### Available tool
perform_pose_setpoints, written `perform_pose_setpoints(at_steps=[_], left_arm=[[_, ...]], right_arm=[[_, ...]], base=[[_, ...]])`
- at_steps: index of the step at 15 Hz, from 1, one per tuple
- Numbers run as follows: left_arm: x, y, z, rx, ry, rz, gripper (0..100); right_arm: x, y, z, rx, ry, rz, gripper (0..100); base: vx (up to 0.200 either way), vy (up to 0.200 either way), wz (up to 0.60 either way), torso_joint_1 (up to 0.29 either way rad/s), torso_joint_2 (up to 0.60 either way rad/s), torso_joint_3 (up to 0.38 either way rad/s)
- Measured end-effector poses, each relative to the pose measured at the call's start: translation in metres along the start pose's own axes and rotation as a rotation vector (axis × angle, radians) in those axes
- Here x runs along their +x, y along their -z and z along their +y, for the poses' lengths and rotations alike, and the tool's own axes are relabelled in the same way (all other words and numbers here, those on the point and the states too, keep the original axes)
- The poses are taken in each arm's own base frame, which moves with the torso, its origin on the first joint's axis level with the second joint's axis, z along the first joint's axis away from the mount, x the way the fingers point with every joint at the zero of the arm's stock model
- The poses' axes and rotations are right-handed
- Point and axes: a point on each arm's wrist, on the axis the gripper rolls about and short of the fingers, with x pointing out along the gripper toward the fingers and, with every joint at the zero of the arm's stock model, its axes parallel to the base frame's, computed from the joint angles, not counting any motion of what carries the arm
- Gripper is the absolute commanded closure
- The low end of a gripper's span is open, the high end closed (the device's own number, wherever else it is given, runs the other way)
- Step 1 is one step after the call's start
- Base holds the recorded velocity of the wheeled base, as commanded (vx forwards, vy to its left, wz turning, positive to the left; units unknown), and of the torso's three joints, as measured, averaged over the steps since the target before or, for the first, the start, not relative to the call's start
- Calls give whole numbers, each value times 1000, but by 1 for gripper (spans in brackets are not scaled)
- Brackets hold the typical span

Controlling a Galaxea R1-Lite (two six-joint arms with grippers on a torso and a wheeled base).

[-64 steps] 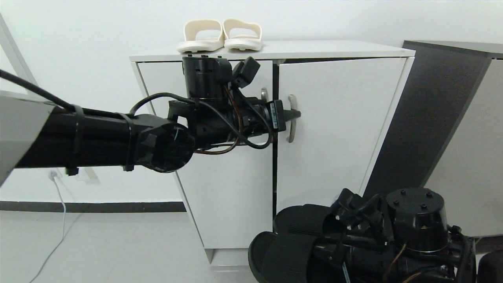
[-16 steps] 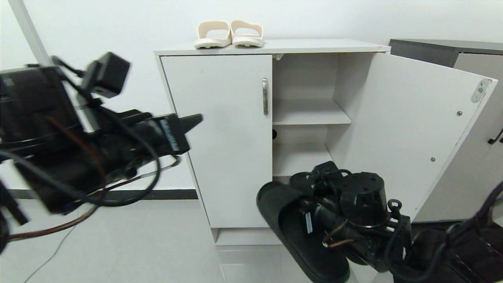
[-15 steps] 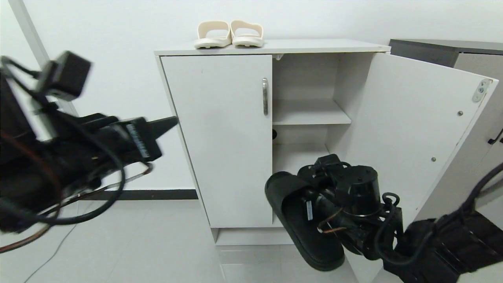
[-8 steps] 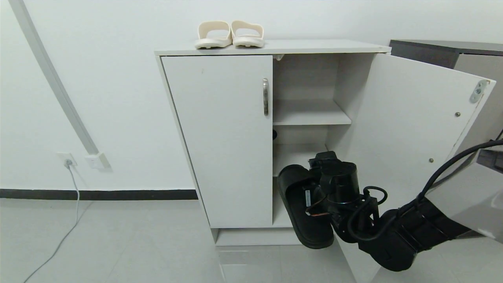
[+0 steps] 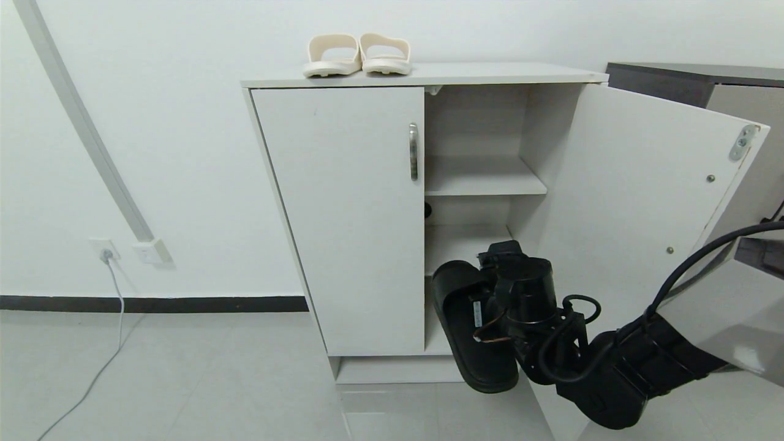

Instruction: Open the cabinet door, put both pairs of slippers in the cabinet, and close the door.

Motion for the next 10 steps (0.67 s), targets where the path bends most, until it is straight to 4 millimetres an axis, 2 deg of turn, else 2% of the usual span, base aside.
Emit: perform_pose_setpoints(at_steps=[5, 8, 10], left_arm=[[-1, 8, 2, 17, 213, 18, 100], [-4, 12, 7, 146, 31, -22, 100], [-5, 13, 6, 131, 70, -28, 100]], right_arm=[[-2, 2, 1, -6, -4, 4, 100], [-3, 3, 3, -6, -11, 2, 100], [-4, 2, 7, -2, -20, -4, 100]], base=[[0, 0, 0, 0, 0, 0], [0, 0, 0, 0, 0, 0], [0, 0, 0, 0, 0, 0]])
